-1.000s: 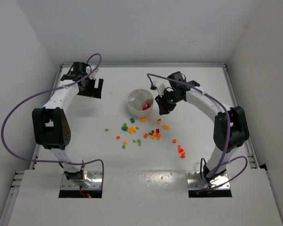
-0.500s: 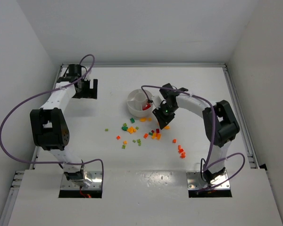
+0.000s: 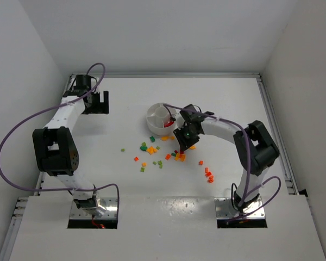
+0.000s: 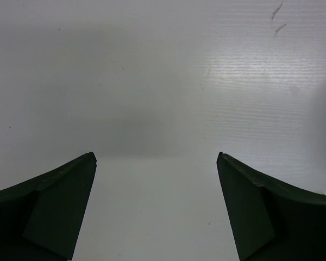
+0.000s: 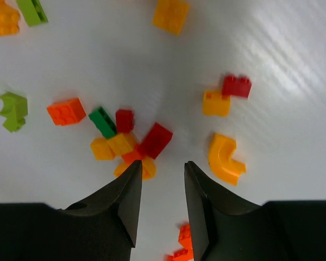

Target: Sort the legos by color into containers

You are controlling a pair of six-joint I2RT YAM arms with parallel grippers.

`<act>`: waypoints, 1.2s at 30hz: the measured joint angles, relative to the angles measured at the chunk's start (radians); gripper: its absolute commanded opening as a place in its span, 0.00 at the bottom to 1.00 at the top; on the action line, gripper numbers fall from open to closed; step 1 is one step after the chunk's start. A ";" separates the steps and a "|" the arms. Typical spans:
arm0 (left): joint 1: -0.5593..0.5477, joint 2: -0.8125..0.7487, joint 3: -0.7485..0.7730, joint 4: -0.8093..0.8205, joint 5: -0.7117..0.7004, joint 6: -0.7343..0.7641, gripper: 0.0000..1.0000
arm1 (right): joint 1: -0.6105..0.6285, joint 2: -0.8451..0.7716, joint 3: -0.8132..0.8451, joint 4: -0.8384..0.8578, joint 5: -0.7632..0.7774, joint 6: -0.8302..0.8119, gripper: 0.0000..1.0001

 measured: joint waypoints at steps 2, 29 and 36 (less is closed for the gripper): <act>0.002 -0.005 -0.008 0.003 -0.002 0.000 1.00 | 0.010 -0.057 -0.080 0.060 0.022 0.026 0.39; 0.005 -0.078 -0.071 0.027 -0.028 -0.006 1.00 | 0.117 -0.099 -0.222 0.320 0.239 0.191 0.40; 0.005 -0.094 -0.073 0.028 -0.029 0.002 1.00 | 0.117 -0.076 -0.223 0.344 0.270 0.200 0.31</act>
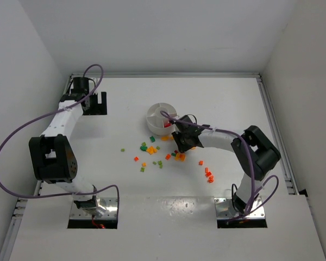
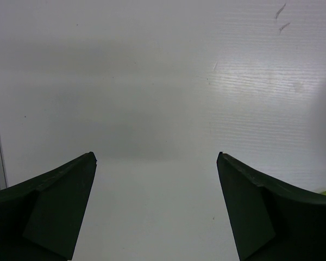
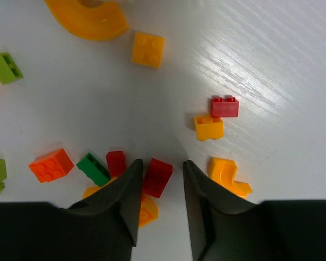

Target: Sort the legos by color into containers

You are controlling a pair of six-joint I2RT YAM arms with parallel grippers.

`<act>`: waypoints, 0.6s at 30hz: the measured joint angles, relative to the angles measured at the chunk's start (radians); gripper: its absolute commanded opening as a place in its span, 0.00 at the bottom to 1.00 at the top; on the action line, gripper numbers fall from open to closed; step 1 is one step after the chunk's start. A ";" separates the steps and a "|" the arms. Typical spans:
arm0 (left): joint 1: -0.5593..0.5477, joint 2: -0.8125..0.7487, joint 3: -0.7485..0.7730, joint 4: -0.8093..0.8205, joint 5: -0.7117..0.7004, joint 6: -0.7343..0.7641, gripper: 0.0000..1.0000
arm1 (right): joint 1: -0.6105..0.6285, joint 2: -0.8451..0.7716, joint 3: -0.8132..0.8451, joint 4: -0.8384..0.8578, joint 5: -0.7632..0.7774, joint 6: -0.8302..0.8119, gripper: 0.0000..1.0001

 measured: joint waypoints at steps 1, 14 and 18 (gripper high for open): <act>0.000 -0.002 -0.002 0.000 0.000 0.000 1.00 | 0.000 0.000 -0.003 0.004 0.004 0.001 0.26; 0.008 -0.040 -0.025 0.008 -0.001 0.007 1.00 | -0.002 -0.038 0.005 -0.086 -0.003 -0.006 0.00; 0.008 -0.061 -0.042 0.016 -0.001 0.011 1.00 | -0.002 -0.158 0.019 -0.138 -0.007 -0.025 0.00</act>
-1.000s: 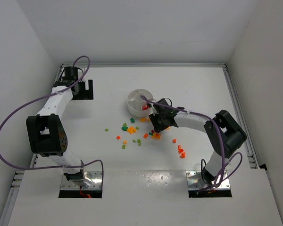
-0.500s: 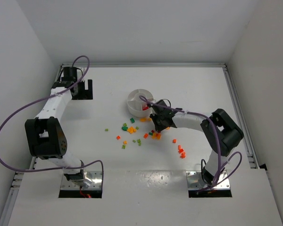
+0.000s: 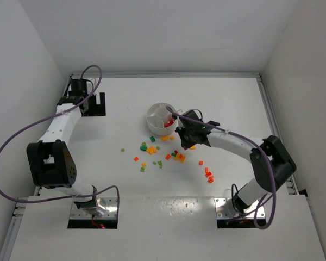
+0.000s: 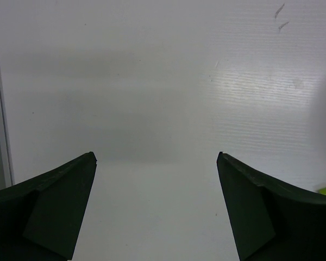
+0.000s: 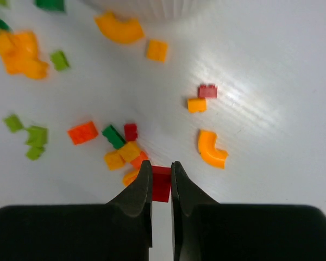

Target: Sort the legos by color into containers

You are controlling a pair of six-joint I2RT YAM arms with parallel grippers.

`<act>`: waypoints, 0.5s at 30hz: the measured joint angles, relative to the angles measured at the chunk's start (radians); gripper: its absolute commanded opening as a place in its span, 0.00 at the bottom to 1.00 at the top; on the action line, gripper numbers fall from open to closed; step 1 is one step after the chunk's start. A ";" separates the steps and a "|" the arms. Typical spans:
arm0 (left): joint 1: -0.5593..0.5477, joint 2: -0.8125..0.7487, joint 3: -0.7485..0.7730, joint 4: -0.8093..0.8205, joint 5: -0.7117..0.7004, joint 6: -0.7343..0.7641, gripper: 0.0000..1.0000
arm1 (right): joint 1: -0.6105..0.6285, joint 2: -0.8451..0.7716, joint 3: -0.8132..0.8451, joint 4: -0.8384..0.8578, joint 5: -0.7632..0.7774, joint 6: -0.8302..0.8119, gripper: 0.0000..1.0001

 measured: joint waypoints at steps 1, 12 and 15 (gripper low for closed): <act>0.000 -0.002 -0.002 0.000 0.001 0.000 1.00 | 0.000 -0.025 0.014 -0.005 0.000 -0.005 0.00; 0.000 -0.003 -0.008 0.014 0.006 0.003 1.00 | -0.005 0.009 0.233 0.030 0.018 -0.049 0.00; 0.000 -0.003 -0.008 0.014 0.006 0.004 1.00 | -0.006 0.072 0.284 0.049 0.027 -0.059 0.00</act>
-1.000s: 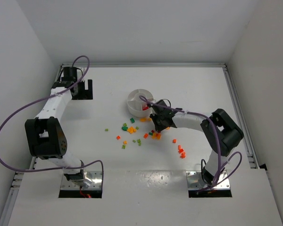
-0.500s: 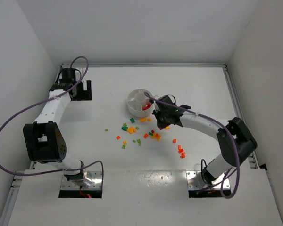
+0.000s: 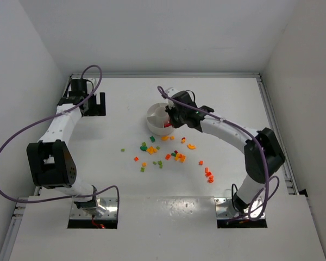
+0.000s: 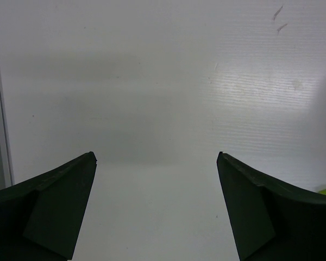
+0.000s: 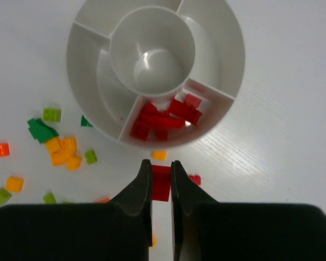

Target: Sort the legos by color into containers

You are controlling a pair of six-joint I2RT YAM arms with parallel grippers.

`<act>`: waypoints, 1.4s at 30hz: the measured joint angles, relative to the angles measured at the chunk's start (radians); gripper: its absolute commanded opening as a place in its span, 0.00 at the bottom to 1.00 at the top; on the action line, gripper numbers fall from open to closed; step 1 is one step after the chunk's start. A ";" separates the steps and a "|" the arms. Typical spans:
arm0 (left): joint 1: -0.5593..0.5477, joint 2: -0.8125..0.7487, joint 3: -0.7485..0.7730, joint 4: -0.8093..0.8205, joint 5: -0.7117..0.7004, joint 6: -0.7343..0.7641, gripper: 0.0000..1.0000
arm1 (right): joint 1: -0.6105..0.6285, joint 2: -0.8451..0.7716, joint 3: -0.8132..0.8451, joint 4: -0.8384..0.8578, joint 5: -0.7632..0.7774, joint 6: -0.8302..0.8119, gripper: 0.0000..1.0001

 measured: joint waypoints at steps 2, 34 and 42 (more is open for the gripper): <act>0.000 0.000 0.000 0.000 0.000 0.003 1.00 | 0.000 0.040 0.035 0.005 0.006 -0.006 0.00; 0.000 0.001 0.000 0.009 -0.003 0.034 1.00 | -0.040 -0.059 -0.039 0.037 0.106 -0.143 0.41; 0.000 0.001 0.000 0.023 0.000 0.037 1.00 | -0.089 -0.082 -0.223 -0.027 0.035 -0.151 0.32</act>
